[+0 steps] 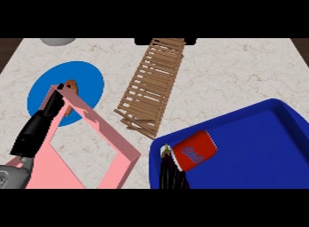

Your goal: Pick the eggplant from the tray and place it in the tiered shelf

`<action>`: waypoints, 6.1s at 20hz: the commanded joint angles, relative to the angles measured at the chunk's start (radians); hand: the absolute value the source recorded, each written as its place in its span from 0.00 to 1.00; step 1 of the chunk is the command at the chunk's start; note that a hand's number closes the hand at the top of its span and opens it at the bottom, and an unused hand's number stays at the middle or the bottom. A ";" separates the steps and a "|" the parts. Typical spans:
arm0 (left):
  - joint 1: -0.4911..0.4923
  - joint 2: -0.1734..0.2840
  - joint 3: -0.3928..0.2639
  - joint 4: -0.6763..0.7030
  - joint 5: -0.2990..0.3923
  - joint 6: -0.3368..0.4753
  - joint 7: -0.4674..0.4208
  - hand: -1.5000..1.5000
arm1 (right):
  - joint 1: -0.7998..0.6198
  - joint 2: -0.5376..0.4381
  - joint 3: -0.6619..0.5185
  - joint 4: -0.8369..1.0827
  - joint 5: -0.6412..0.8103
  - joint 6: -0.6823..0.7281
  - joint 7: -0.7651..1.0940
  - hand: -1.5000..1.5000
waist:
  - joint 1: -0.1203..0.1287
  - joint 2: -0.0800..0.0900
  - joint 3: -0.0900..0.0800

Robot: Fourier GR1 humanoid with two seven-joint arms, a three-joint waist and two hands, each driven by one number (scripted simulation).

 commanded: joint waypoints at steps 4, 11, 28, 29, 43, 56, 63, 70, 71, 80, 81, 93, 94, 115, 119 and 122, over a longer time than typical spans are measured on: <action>-0.018 -0.003 0.005 0.029 -0.021 -0.004 0.019 0.50 | -0.127 0.036 -0.171 0.140 -0.014 -0.053 0.109 1.00 | 0.010 0.025 0.011; -0.002 -0.007 0.013 0.027 -0.020 -0.014 0.002 0.50 | -0.129 0.022 -0.212 0.150 -0.006 -0.087 0.071 1.00 | 0.016 0.025 0.011; -0.019 -0.013 0.002 -0.009 -0.015 -0.021 -0.004 0.50 | -0.058 0.035 -0.255 -0.514 -0.723 -0.229 0.039 1.00 | 0.071 0.066 0.019; -0.010 -0.021 -0.005 -0.006 -0.016 -0.020 -0.007 0.50 | -0.082 0.035 -0.252 -0.525 -0.713 -0.246 0.046 1.00 | 0.079 0.061 0.018; -0.037 -0.019 -0.020 0.015 -0.031 -0.033 0.006 0.50 | -0.258 0.031 -0.231 -0.555 -0.543 -0.326 0.126 1.00 | 0.085 0.032 0.010; -0.039 -0.025 -0.014 0.021 -0.032 -0.026 0.009 0.50 | -0.278 0.033 -0.363 -0.540 -0.555 -0.220 0.172 1.00 | 0.071 0.043 0.006; -0.057 -0.025 -0.016 0.009 -0.036 -0.027 0.010 0.50 | -0.410 0.035 -0.537 -0.553 -0.650 -0.108 0.187 1.00 | 0.088 0.044 0.004; -0.060 -0.028 -0.034 0.016 -0.043 -0.044 0.007 0.50 | -0.559 0.036 -0.664 -0.548 -0.776 0.012 0.182 1.00 | 0.118 0.042 0.005; -0.068 -0.036 -0.038 0.026 -0.049 -0.036 0.013 0.50 | -0.583 0.036 -0.694 -0.540 -0.807 0.010 0.171 1.00 | 0.119 0.048 0.005; -0.083 -0.064 -0.062 0.047 -0.075 -0.023 0.007 0.50 | -0.765 0.037 -0.828 -0.368 -0.959 0.029 0.216 1.00 | 0.132 0.049 0.006; -0.104 -0.051 -0.044 0.051 -0.062 -0.035 0.011 0.50 | -0.795 0.037 -0.844 -0.343 -0.957 0.021 0.215 1.00 | 0.132 0.051 0.005; -0.110 -0.054 -0.019 0.092 -0.054 -0.033 -0.005 0.50 | -0.869 0.037 -0.936 -0.201 -1.047 -0.119 0.318 0.00 | 0.102 0.047 0.007; -0.110 -0.050 -0.026 0.081 -0.058 -0.040 -0.003 0.50 | -0.907 0.037 -0.946 -0.192 -1.065 -0.133 0.332 0.00 | 0.106 0.043 0.007; -0.022 -0.046 0.012 0.094 -0.050 -0.005 -0.020 0.50 | -0.998 0.037 -0.985 -0.561 -0.821 -0.264 0.432 0.00 | 0.024 -0.001 0.009; -0.006 -0.013 0.032 0.107 -0.039 -0.030 -0.033 0.50 | -0.878 0.037 -0.939 -0.754 -0.861 -0.229 0.432 0.00 | 0.008 0.000 0.009; -0.013 -0.032 0.022 0.098 -0.038 -0.025 -0.020 0.50 | -0.802 0.037 -0.869 -0.879 -0.853 -0.205 0.433 0.00 | 0.000 -0.001 0.009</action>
